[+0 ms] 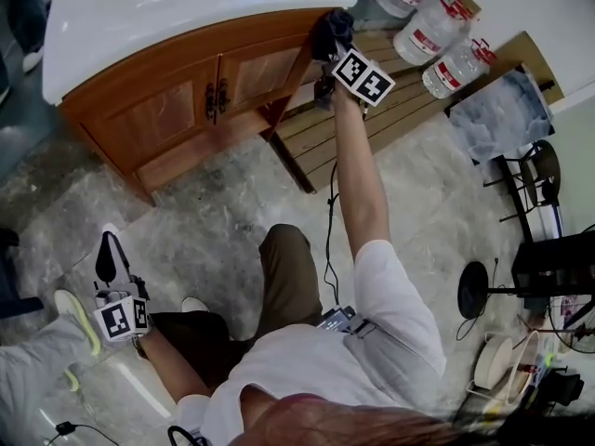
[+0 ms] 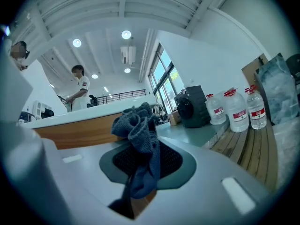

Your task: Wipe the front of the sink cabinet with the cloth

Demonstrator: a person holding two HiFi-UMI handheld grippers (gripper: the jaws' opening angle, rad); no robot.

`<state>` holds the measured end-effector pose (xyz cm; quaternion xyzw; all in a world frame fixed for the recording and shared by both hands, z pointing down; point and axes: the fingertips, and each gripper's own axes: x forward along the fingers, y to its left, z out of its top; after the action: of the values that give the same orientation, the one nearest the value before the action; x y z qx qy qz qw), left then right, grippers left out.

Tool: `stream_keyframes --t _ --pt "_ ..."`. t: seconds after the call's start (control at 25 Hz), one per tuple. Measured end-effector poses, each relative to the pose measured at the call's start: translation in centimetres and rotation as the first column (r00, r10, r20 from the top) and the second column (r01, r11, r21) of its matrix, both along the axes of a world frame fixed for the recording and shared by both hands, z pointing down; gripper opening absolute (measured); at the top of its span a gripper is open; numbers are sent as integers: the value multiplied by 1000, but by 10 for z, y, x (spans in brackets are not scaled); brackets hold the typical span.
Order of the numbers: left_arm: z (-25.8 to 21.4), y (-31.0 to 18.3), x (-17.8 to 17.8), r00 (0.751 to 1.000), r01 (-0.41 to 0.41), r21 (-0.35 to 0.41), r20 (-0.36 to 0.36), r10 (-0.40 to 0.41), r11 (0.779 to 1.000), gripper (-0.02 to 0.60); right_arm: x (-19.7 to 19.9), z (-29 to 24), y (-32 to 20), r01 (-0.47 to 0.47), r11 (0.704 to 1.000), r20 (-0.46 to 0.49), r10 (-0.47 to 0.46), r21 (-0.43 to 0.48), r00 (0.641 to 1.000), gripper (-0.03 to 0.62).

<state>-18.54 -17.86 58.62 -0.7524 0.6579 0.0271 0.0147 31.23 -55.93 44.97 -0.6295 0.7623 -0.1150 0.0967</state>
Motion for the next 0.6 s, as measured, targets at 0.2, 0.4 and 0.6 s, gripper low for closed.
stream_keyframes --t 0.2,0.4,0.6 --pt "-1 2 6 1000 7 -4 2 -7 1000 5 -44 5 59 91 991 -26 -89 103 996 97" --pt "3 -10 22 1000 -15 -14 3 15 1000 5 -161 33 161 358 921 -97 -347 156 933 97" --pt "8 -19 11 1000 -20 -28 15 20 999 5 -345 80 218 645 756 -21 -647 113 762 97"
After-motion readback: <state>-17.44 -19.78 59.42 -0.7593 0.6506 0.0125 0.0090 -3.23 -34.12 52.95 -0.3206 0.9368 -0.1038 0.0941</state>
